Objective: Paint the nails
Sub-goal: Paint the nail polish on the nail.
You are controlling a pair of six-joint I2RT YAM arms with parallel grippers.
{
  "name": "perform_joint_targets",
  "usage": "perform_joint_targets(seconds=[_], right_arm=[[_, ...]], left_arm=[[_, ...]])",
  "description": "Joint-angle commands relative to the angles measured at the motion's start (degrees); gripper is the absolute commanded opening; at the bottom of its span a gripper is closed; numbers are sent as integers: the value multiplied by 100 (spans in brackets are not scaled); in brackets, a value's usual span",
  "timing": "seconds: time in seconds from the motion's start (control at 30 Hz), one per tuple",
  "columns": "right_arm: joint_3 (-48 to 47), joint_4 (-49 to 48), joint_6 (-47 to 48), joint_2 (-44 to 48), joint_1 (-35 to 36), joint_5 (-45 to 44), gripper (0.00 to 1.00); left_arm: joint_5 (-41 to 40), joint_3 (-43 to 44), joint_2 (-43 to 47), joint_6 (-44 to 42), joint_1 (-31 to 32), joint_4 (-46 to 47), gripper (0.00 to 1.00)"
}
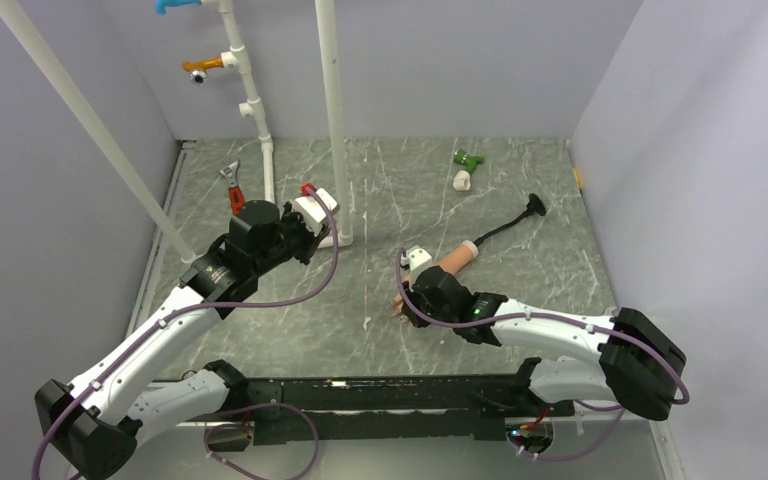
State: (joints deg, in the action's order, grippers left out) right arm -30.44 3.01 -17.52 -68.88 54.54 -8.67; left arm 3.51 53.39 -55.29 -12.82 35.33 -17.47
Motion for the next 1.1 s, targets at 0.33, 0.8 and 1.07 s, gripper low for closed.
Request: perform_joint_targets(seconds=[0.33, 0.8, 1.07], right_arm=[[-94, -110, 56, 189, -24, -118, 0], [-54, -208, 80, 154, -16, 183, 0], [-52, -270, 45, 103, -15, 443, 0]], left_arm=[[95, 250, 27, -28, -10, 147, 0], [76, 244, -5, -35, -13, 145, 0], [92, 257, -6, -36, -14, 131, 0]])
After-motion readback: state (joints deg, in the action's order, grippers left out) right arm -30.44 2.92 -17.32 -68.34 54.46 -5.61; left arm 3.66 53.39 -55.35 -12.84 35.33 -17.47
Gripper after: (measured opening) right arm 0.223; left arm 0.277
